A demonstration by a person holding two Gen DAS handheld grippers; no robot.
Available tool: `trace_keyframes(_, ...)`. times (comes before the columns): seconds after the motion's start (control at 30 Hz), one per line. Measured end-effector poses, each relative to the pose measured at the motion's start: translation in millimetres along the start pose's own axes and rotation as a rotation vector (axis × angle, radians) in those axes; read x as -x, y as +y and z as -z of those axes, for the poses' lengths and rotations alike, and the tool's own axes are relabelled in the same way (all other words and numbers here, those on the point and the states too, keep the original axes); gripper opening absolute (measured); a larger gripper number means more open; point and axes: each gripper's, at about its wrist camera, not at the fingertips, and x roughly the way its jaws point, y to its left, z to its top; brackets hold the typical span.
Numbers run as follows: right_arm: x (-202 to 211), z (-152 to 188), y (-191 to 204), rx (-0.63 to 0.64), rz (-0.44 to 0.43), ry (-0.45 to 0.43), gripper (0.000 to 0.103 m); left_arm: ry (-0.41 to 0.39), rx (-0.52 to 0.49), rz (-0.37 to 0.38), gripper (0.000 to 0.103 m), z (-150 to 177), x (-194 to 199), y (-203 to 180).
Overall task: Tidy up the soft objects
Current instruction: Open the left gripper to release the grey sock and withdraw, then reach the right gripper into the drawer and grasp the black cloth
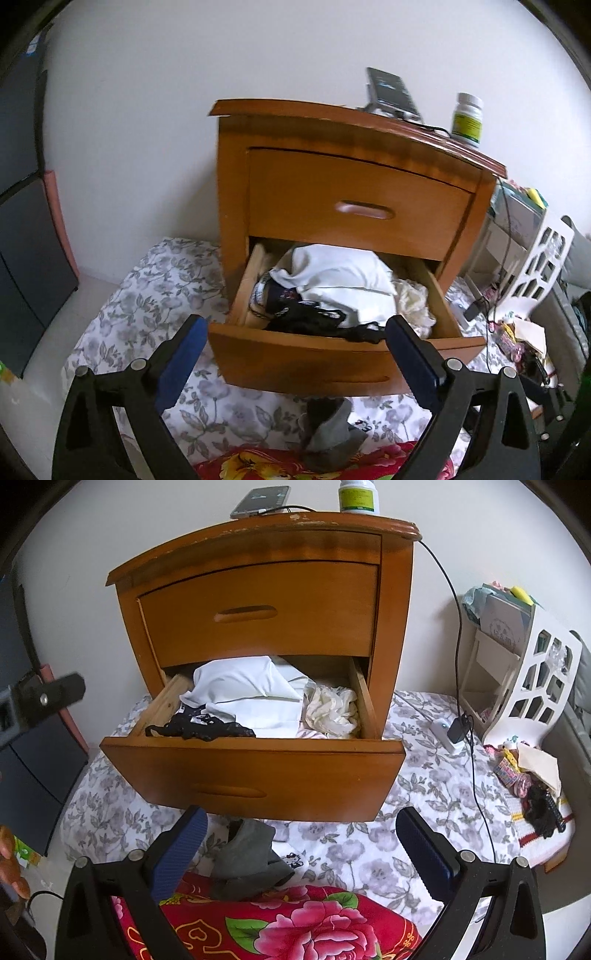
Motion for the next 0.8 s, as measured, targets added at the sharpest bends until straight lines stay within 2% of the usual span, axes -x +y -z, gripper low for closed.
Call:
trace_keyframes(0.37, 4, -23, 11, 0.036, -0.040, -0.058, 0.103, 0.045, 0.058, 0.000, 0.097, 19, -21, 28)
trace_keyframes(0.53, 10, -44, 15, 0.057, -0.148, -0.099, 0.103, 0.054, 0.092, 0.027, 0.097, 28, -28, 40)
trace_keyframes(0.8, -6, -75, 39, 0.200, -0.197, -0.078, 0.103, 0.070, 0.110, 0.046, 0.097, 37, -38, 51)
